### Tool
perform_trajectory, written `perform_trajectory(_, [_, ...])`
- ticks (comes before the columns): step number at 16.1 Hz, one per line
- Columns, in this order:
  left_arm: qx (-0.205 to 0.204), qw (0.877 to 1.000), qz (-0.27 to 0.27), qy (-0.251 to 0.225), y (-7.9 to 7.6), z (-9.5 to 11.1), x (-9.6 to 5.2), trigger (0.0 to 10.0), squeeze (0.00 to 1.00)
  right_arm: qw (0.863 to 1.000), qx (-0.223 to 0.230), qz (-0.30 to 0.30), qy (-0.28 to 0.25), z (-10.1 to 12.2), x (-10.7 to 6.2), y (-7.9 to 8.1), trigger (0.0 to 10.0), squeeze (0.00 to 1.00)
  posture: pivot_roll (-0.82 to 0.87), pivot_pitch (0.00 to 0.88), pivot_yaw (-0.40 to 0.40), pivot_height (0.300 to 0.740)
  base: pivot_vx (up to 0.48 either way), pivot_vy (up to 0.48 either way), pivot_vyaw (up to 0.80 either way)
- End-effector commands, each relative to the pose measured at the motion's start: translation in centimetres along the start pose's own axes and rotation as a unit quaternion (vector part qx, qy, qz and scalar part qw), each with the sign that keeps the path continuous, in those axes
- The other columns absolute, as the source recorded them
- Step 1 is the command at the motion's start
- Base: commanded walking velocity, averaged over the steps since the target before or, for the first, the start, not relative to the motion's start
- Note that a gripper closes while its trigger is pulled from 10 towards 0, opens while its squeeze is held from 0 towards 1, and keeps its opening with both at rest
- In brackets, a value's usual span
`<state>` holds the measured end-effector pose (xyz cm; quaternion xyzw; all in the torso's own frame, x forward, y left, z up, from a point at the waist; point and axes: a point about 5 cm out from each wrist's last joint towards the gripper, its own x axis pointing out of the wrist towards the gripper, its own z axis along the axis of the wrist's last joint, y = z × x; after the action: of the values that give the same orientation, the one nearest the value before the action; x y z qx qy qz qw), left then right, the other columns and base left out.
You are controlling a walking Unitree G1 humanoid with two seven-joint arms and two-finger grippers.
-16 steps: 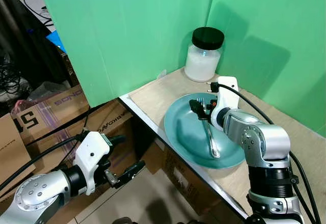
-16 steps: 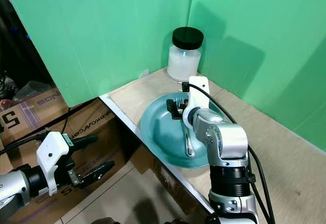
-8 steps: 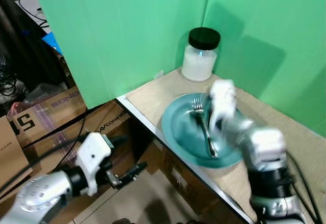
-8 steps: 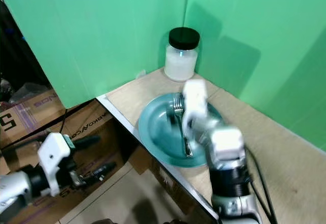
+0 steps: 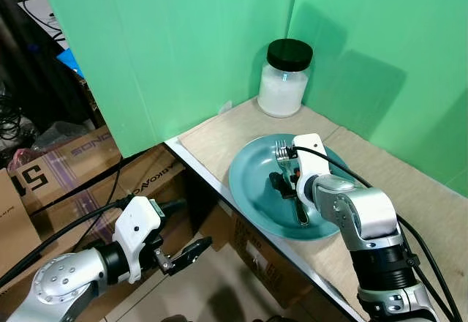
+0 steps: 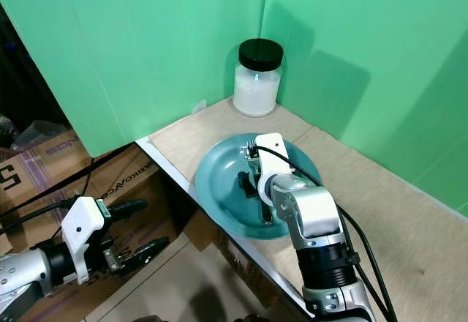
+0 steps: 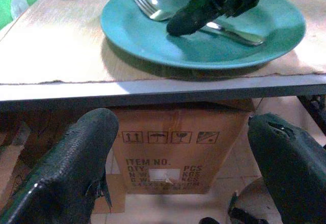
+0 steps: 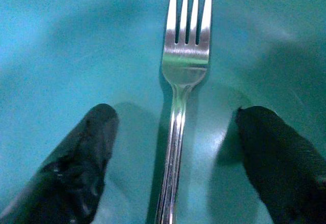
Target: Setting the table
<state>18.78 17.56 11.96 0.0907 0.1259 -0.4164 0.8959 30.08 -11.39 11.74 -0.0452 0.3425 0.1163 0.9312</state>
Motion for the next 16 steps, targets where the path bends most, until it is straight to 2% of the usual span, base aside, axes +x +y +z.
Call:
perform_trajectory(1, [0.003, 1.0, -0.005, 0.006, 0.0, -0.7, 0.5, 10.0, 0.22, 0.999, 0.007, 0.008, 0.046, -1.8, 0.6, 0.1, 0.0, 0.0, 0.04, 0.076, -0.012, 0.74, 0.0, 0.0, 0.0])
perform_trajectory(3, [0.001, 1.0, -0.005, 0.009, -0.3, -1.5, 1.1, 10.0, 0.22, 0.999, 0.008, 0.01, 0.044, -1.7, 0.6, 0.2, 0.0, 0.0, 0.04, 0.077, -0.012, 0.74, 0.0, 0.0, 0.0])
perform_trajectory(4, [-0.002, 1.0, -0.006, 0.012, -0.9, -2.6, 2.1, 10.0, 0.22, 0.999, 0.009, 0.011, 0.042, -1.7, 0.7, 0.2, 0.0, 0.0, 0.04, 0.076, -0.012, 0.74, 0.0, 0.0, 0.0])
perform_trajectory(6, [-0.005, 1.0, -0.009, 0.016, -2.7, -4.1, 4.4, 10.0, 0.22, 0.999, 0.009, 0.011, 0.04, -1.5, 0.7, 0.2, 0.0, 0.0, 0.04, 0.075, -0.011, 0.74, 0.0, 0.0, 0.0])
perform_trajectory(7, [-0.004, 1.0, -0.013, 0.015, -4.3, -4.6, 6.7, 10.0, 0.22, 0.999, 0.01, 0.012, 0.037, -1.4, 0.7, 0.2, 0.0, 0.0, 0.04, 0.072, -0.011, 0.74, 0.0, 0.0, 0.0])
perform_trajectory(8, [0.001, 1.0, -0.016, 0.011, -5.1, -4.7, 8.0, 10.0, 0.22, 0.999, 0.011, 0.013, 0.034, -1.3, 0.7, 0.2, 0.0, 0.0, 0.04, 0.07, -0.011, 0.74, 0.0, 0.0, 0.0])
perform_trajectory(11, [0.024, 1.0, -0.015, 0.0, -6.3, -4.3, 9.6, 10.0, 0.22, 0.999, 0.012, 0.019, 0.028, -1.1, 0.7, 0.4, 0.0, 0.0, 0.04, 0.068, -0.012, 0.74, 0.0, 0.0, 0.0])
perform_trajectory(14, [0.018, 1.0, -0.013, 0.019, -8.3, -5.8, 12.1, 10.0, 0.22, 0.999, 0.011, 0.026, 0.027, -1.3, 0.7, 0.6, 0.0, 0.0, 0.04, 0.066, -0.023, 0.74, 0.0, 0.0, 0.0])
perform_trajectory(15, [0.02, 1.0, 0.005, -0.009, -4.6, -3.0, 6.7, 10.0, 0.22, 0.999, 0.008, 0.03, 0.028, -1.4, 0.6, 0.6, 0.0, 0.0, 0.04, 0.065, -0.029, 0.74, 0.0, 0.0, 0.0])
perform_trajectory(16, [0.044, 0.999, 0.007, -0.032, -2.1, 0.4, 1.9, 10.0, 0.22, 0.999, 0.008, 0.034, 0.027, -1.4, 0.5, 0.6, 0.0, 0.0, 0.04, 0.064, -0.035, 0.74, 0.0, 0.0, 0.0])
